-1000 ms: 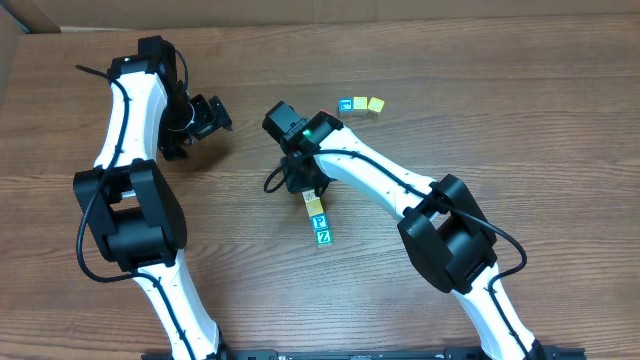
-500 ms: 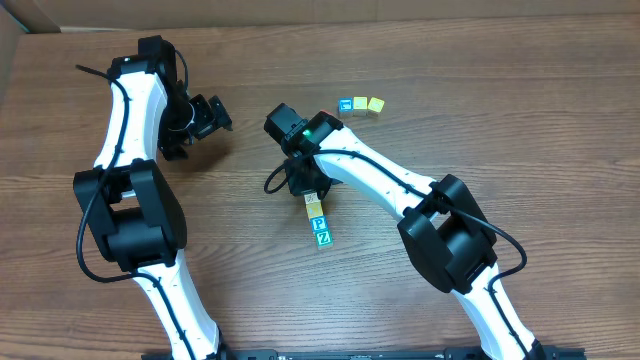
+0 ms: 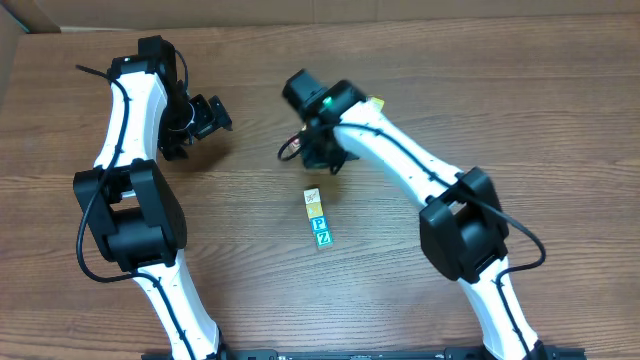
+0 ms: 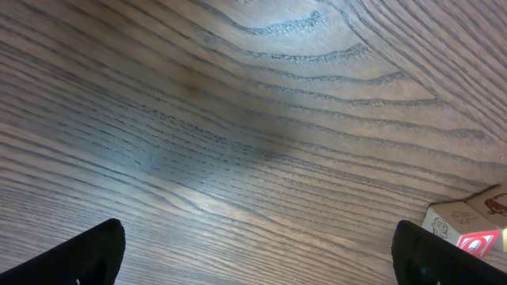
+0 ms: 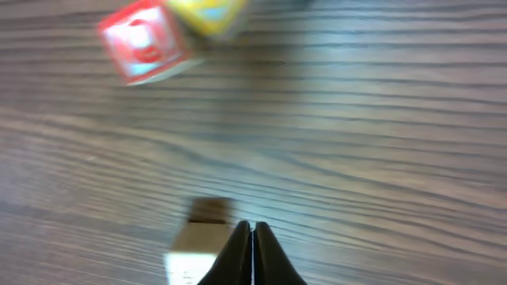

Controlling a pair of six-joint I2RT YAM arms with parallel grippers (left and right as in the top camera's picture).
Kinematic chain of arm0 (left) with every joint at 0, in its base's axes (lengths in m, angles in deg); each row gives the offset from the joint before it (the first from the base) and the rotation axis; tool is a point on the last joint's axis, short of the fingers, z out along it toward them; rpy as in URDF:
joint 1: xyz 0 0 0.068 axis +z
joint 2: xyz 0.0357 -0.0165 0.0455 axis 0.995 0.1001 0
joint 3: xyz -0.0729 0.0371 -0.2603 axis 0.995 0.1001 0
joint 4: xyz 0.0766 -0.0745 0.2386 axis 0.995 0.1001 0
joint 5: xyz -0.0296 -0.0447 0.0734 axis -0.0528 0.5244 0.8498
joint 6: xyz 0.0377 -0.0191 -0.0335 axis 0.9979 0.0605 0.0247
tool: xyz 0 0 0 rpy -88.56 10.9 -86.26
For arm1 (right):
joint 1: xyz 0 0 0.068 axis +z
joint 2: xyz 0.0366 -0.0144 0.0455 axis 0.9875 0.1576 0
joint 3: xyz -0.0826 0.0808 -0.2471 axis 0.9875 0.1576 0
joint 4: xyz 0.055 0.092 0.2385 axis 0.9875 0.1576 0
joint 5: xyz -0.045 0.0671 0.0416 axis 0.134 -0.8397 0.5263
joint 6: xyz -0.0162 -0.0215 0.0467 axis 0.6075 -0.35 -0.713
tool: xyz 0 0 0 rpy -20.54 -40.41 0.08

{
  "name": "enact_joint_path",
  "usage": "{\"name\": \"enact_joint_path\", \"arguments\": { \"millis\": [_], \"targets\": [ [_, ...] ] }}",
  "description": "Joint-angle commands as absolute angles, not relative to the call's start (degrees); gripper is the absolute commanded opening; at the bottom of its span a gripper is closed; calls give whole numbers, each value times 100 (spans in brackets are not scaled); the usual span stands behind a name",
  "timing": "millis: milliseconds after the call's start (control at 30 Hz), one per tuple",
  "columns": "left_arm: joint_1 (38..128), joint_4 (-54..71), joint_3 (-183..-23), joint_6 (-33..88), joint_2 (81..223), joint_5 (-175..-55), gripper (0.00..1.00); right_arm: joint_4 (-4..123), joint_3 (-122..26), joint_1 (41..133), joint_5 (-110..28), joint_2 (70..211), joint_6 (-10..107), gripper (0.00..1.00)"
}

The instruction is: Flip 4 blocks

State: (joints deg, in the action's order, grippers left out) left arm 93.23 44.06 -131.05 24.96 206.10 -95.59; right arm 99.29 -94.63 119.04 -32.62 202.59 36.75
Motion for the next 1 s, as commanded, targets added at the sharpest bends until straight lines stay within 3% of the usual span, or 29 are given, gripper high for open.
{"name": "enact_joint_path", "arguments": {
  "millis": [0,333,667,967],
  "targets": [
    [9285,4406,-13112,2503,20591,-9524,100,10327,-9573,11563,-3370,20141,3660,4],
    [9285,4406,-13112,2503,20591,-9524,100,11485,-9273,11207,-3656,20141,3793,4],
    [9285,4406,-13112,2503,20591,-9524,100,11077,-8357,11281,-4576,20141,3874,4],
    [9285,4404,-13112,2503,20591,-9524,100,10277,-7256,11541,-4602,19685,3808,4]
  ]
}}
